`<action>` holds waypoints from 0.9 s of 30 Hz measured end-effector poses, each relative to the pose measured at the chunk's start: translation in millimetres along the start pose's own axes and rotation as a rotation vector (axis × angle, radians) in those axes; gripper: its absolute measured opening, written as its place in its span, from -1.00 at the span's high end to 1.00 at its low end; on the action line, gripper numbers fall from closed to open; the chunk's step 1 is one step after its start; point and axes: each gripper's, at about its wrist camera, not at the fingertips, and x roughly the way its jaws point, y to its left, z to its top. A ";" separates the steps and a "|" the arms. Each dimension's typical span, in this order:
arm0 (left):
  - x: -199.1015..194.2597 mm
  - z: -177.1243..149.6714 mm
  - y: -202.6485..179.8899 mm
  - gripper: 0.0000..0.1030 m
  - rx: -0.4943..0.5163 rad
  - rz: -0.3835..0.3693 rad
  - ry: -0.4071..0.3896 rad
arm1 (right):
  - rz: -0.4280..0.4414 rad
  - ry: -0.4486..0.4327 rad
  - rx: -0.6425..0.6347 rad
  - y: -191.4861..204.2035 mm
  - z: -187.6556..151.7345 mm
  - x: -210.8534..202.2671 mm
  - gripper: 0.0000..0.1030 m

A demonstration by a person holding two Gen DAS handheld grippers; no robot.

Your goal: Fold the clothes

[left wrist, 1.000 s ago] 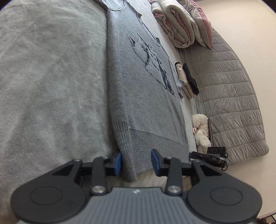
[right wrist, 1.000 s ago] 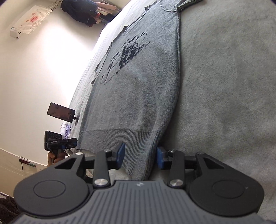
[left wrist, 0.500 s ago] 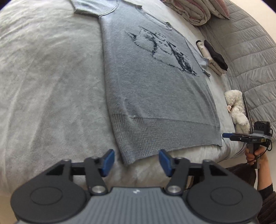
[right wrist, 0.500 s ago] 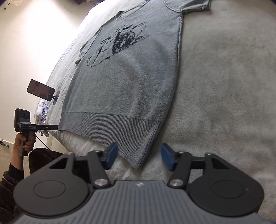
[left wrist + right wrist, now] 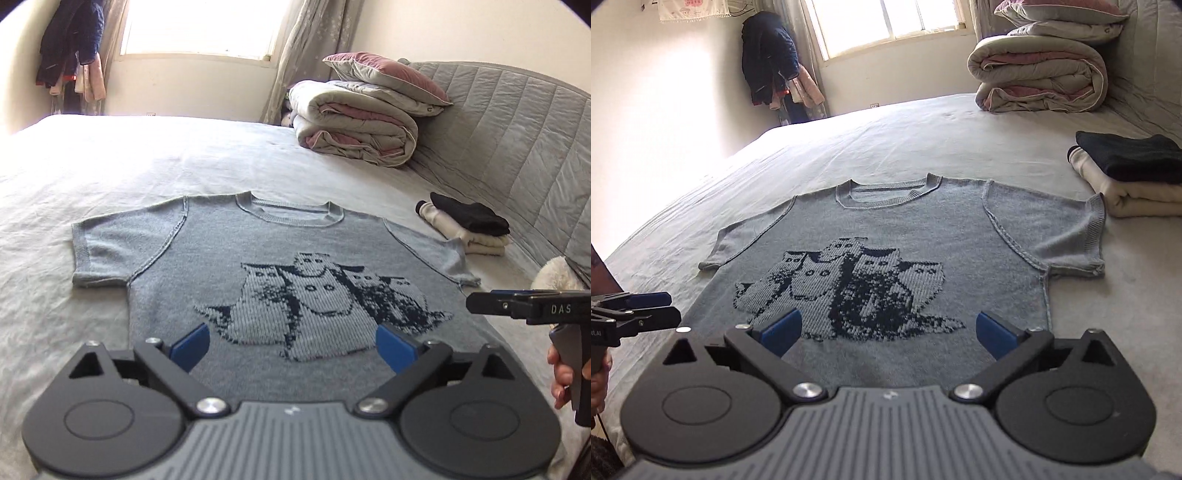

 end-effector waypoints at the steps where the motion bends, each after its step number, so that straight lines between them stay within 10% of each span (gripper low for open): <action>1: 8.9 -4.4 1.5 -0.92 0.018 0.013 -0.007 | -0.003 -0.007 -0.007 3.4 -1.0 11.7 -1.00; 9: 48.1 -23.0 6.8 -0.99 0.129 0.056 0.139 | -0.017 -0.057 0.026 -9.2 -33.0 57.4 -1.00; 17: 59.7 -4.6 2.8 -0.99 -0.072 0.034 0.118 | -0.038 -0.044 0.013 -2.2 -29.5 61.7 -1.00; 27: 81.9 -7.7 -6.9 -0.99 -0.014 0.170 0.082 | -0.129 0.006 -0.100 15.2 -31.4 71.4 -1.00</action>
